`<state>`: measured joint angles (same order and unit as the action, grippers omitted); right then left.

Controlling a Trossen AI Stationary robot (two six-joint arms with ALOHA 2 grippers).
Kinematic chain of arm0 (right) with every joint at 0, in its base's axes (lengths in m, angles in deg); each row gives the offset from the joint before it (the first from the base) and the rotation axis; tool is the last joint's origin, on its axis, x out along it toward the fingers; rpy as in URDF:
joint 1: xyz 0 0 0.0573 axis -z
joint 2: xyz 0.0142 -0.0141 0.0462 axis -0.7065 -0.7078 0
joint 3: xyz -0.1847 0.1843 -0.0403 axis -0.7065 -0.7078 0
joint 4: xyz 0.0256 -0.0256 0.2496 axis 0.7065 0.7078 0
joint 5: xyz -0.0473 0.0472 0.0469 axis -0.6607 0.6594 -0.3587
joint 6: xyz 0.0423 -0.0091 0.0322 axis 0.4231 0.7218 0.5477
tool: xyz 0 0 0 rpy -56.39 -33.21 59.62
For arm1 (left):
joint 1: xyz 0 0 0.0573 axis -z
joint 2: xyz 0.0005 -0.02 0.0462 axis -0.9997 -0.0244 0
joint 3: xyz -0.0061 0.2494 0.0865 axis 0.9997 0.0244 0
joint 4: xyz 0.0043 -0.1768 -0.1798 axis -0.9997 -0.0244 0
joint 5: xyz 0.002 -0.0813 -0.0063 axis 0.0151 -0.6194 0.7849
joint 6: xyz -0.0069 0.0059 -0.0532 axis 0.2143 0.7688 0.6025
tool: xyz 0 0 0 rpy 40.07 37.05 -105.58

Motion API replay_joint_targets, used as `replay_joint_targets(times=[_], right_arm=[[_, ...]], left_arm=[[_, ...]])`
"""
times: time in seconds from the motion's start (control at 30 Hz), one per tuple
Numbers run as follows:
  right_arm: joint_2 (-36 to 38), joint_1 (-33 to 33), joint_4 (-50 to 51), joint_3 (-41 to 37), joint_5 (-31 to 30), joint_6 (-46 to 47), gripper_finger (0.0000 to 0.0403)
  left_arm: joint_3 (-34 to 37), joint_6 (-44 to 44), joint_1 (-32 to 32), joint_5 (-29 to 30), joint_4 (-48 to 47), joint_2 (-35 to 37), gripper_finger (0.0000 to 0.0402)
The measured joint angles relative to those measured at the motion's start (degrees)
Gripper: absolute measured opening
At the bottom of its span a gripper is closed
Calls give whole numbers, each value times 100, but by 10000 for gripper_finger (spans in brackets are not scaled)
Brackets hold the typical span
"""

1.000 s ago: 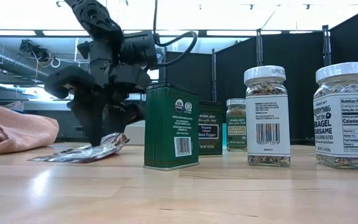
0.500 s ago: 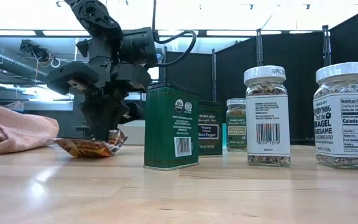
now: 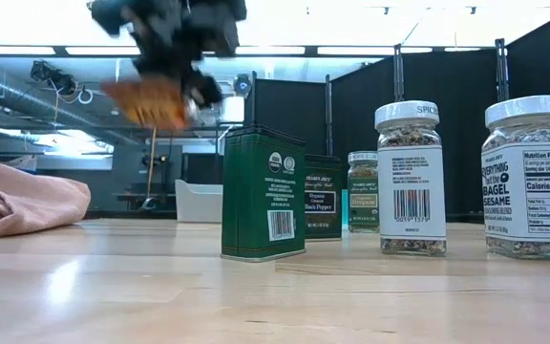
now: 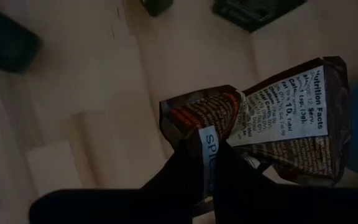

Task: Sort spices by type
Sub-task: Put the orange spice pack into the green bin

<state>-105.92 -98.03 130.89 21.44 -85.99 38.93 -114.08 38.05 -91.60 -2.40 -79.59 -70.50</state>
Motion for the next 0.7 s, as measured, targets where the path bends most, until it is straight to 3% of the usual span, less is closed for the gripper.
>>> replay_joint_targets(times=[0.3, 0.5, 0.7], right_arm=[[0, 80, 2, -23, -2, -42, 374], [0, 143, 68, -23, -36, -66, 374], [0, 235, 92, -23, -155, -168, 374]], left_arm=[[-345, 1762, 692, 150, -1155, 1157, 14], [-345, 3279, 1833, 948, -1506, 1985, 14], [-159, 4515, 3122, 1300, -1526, 2246, 14]])
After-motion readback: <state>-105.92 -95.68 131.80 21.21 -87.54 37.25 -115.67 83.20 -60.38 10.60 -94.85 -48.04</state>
